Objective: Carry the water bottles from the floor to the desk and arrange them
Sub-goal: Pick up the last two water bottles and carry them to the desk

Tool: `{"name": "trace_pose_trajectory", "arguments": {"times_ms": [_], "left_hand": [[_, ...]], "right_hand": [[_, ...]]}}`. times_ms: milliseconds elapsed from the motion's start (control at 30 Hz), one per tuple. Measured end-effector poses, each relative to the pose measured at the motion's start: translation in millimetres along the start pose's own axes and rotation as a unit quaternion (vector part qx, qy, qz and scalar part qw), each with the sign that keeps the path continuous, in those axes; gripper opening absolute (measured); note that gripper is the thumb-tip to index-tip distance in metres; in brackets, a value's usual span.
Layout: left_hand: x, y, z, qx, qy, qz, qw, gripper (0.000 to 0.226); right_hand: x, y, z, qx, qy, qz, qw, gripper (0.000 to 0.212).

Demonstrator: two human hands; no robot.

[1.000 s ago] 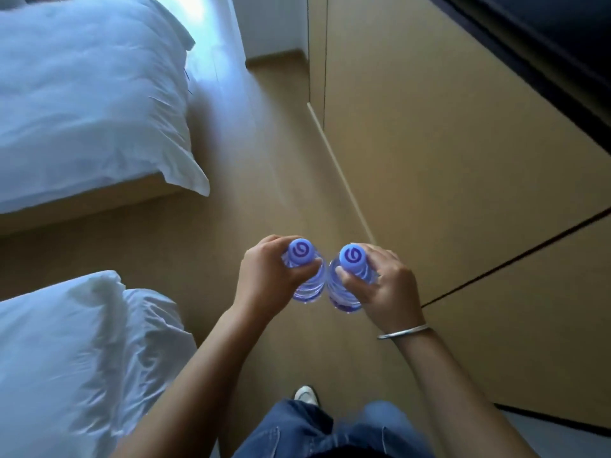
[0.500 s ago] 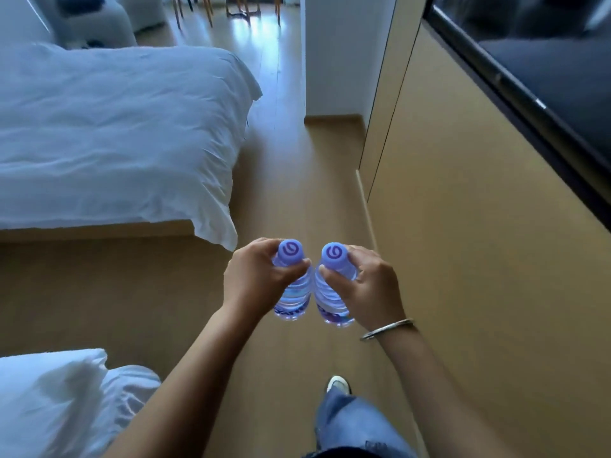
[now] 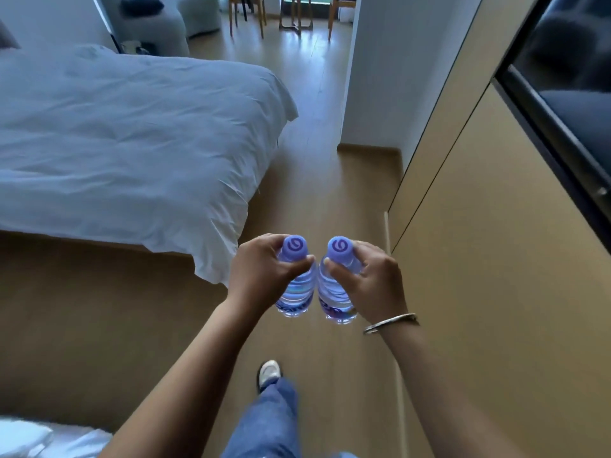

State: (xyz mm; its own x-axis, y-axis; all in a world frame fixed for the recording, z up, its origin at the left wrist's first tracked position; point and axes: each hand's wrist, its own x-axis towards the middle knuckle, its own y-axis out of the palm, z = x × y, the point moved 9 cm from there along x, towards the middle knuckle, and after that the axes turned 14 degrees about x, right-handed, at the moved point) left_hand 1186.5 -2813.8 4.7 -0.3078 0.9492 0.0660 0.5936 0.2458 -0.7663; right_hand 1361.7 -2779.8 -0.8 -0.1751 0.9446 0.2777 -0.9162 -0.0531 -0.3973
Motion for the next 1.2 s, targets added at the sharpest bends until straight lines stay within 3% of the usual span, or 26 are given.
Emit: {"name": "trace_pose_trajectory", "arguments": {"times_ms": [267,700,967,1200], "left_hand": [[149.3,10.3,25.2,-0.012,-0.012,0.022,1.0,0.023],[365.2,15.3,39.9,-0.015,0.008,0.047,0.999,0.018],[495.8,52.1,15.5,-0.005,0.01,0.049,0.999,0.021],[615.0,74.7,-25.0,-0.027,-0.017,0.026,0.999,0.021]], "right_hand": [[130.8,46.4,-25.5,0.009,0.022,-0.011,1.0,0.031],[330.3,98.2,-56.5,0.028,0.034,-0.041,0.998,0.022],[459.5,95.4,-106.5,0.041,0.034,-0.027,0.998,0.028],[592.4,76.7,-141.9,0.048,0.006,-0.002,0.999,0.02]]}}
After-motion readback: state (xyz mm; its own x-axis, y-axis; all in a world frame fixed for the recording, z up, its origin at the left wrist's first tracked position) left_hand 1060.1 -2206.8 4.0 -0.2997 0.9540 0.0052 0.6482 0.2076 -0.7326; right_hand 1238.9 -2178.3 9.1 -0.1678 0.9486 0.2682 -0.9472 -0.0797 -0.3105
